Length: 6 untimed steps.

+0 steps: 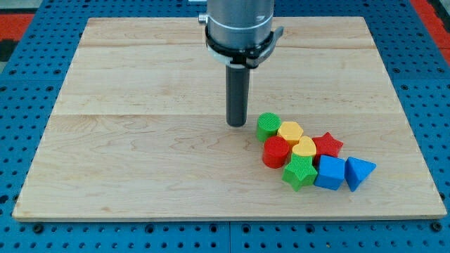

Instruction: Push the green circle into the yellow hexagon

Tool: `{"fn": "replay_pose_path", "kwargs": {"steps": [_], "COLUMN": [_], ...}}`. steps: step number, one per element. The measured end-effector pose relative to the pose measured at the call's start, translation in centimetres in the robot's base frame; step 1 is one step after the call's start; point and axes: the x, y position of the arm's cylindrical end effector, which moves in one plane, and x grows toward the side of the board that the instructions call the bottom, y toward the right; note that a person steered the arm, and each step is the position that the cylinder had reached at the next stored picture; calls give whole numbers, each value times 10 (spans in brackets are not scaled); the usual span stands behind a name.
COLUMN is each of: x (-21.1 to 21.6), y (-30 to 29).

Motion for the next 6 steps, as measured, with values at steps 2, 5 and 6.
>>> {"fn": "replay_pose_path", "kwargs": {"steps": [2, 5, 6], "x": [5, -24, -44], "y": [9, 41, 46]}}
